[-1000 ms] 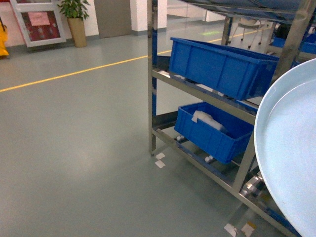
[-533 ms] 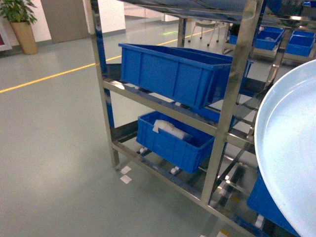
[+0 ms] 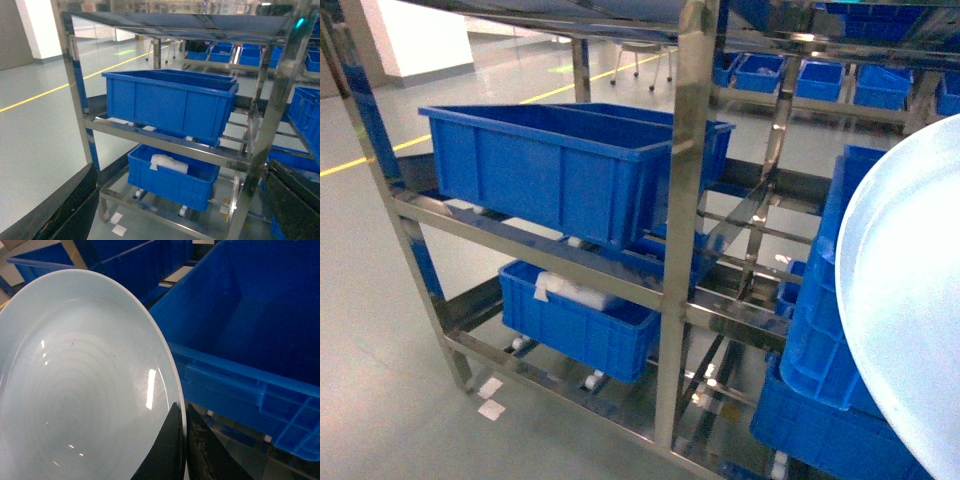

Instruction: Place blue tray on left shelf second layer neatly

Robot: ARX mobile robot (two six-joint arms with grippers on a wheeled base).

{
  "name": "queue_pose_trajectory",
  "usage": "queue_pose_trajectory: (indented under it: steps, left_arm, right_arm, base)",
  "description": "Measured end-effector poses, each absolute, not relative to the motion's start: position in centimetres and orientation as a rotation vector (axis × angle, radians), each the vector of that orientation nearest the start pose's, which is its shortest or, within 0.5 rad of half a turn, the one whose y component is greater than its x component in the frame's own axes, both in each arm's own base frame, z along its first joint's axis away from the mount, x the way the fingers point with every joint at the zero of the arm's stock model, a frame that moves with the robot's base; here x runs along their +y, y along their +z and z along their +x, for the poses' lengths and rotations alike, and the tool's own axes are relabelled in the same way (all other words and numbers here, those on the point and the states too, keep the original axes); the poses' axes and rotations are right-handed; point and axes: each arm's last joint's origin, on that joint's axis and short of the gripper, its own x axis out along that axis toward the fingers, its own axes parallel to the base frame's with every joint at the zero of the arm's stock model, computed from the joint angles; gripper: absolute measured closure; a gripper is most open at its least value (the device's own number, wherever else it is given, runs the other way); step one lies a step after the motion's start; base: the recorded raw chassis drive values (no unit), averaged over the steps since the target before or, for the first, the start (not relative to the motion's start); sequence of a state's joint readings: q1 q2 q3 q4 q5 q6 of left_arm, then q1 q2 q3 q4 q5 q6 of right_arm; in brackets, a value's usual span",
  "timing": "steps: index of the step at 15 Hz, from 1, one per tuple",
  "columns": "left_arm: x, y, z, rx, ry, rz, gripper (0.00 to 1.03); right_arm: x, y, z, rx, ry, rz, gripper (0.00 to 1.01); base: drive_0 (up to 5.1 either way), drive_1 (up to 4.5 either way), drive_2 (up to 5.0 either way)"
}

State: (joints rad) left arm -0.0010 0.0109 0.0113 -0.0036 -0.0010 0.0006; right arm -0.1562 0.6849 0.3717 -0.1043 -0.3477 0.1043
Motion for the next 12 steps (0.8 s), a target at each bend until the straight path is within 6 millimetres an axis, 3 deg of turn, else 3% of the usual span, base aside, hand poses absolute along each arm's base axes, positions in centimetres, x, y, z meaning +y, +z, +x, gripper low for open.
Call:
queue_pose_trajectory:
  steps: [12]
  left_arm:
    - [-0.01, 16.61, 9.77, 0.004, 0.000, 0.001, 0.05]
  right_arm:
    - [-1.42, 21.34, 15.36, 0.416, 0.167, 0.207, 0.99]
  base:
    - [-1.6, 2.49, -5.6]
